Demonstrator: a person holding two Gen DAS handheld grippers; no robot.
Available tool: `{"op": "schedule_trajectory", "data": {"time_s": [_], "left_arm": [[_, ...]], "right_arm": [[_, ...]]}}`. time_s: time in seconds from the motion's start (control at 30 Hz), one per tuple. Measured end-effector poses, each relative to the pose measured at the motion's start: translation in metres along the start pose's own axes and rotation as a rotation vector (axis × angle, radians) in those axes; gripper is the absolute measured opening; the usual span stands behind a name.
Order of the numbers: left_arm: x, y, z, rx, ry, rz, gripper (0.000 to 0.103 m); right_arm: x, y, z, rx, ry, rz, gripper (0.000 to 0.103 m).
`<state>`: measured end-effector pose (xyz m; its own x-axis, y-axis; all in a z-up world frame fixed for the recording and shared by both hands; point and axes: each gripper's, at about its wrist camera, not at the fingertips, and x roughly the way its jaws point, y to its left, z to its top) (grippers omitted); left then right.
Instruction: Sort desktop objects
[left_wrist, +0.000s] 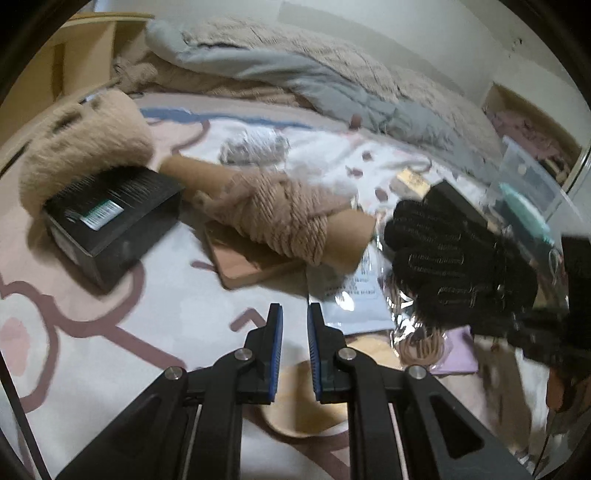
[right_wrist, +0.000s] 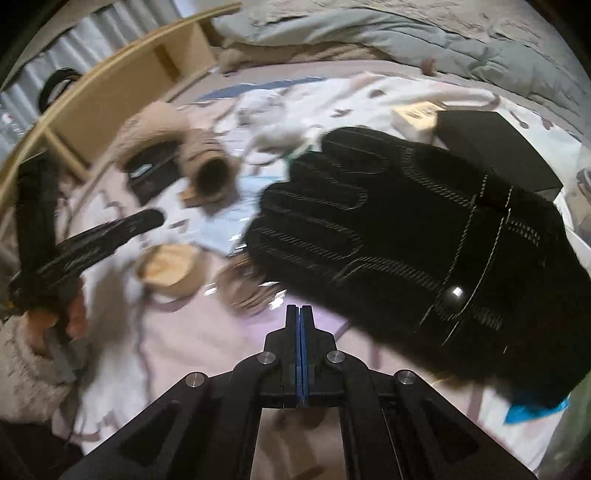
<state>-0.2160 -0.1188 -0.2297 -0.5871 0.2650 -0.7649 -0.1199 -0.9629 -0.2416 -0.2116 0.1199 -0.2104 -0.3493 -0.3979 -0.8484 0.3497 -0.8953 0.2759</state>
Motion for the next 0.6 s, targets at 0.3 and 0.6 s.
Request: {"op": "schedule_trajectory", "data": {"time_s": [0.3,0.6], "left_arm": [[0.007,-0.002,-0.01,0.031,0.034,-0.043,0.014],[-0.003,-0.017,-0.024,0.059,0.023,-0.04,0.014]], "right_arm": [[0.028,-0.005,0.045,0.001,-0.044,-0.025,0.001],[0.042,-0.02,0.067,-0.032,-0.066,-0.07,0.001]]}}
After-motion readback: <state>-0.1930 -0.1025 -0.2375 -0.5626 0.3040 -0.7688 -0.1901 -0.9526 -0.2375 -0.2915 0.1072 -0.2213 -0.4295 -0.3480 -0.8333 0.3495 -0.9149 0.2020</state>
